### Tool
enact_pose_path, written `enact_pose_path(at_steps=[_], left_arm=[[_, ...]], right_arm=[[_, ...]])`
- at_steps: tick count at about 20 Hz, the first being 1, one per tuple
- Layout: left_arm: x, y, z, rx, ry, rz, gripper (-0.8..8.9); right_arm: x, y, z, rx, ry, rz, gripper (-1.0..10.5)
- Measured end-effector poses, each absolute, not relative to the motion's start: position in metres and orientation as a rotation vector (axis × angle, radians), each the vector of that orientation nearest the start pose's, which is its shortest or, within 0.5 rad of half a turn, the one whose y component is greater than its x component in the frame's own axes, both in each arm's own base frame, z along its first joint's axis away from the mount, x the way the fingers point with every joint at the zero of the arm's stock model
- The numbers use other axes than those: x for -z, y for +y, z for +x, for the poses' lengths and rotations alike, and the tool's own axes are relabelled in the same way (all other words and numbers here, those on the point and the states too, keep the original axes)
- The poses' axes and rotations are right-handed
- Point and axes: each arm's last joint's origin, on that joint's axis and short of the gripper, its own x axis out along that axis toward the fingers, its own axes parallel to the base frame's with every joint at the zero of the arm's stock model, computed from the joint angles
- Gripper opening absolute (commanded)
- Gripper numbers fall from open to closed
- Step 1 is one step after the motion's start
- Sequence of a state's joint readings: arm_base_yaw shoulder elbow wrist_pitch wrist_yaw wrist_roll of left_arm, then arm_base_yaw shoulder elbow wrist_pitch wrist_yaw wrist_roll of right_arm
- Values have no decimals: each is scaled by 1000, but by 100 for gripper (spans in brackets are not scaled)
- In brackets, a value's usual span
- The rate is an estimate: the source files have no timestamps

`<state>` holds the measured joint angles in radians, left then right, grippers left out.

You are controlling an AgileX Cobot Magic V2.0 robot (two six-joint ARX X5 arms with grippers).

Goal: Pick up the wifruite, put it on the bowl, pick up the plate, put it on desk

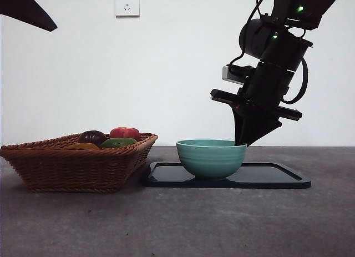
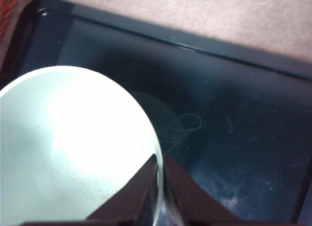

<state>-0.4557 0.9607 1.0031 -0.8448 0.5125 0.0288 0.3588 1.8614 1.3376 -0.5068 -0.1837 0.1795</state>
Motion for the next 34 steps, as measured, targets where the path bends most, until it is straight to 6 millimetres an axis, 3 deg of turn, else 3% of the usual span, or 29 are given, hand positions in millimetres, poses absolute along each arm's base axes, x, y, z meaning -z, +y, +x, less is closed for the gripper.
enact_pose_path(at_steps=[4, 8, 15, 18, 20, 23, 29, 34], left_arm=[[-323, -90, 151, 926, 820, 1, 343], [-323, -90, 151, 926, 820, 1, 343], [-323, -90, 151, 926, 824, 2, 343], [-323, -90, 151, 926, 823, 3, 343], [-323, -90, 151, 927, 822, 6, 343], [-323, -90, 151, 928, 821, 7, 343], [-323, -90, 151, 928, 821, 8, 343], [-323, -90, 151, 928, 822, 7, 343]], right_arm=[[-212, 141, 360, -402, 1052, 70, 8], [-263, 136, 348, -424, 930, 85, 8], [-339, 122, 276, -488, 863, 37, 8], [-357, 117, 244, -529, 806, 28, 8], [-353, 117, 226, -553, 808, 17, 8], [-327, 121, 210, -585, 861, -11, 8], [-266, 139, 196, -644, 930, -30, 8], [-233, 144, 186, -628, 960, -33, 8]])
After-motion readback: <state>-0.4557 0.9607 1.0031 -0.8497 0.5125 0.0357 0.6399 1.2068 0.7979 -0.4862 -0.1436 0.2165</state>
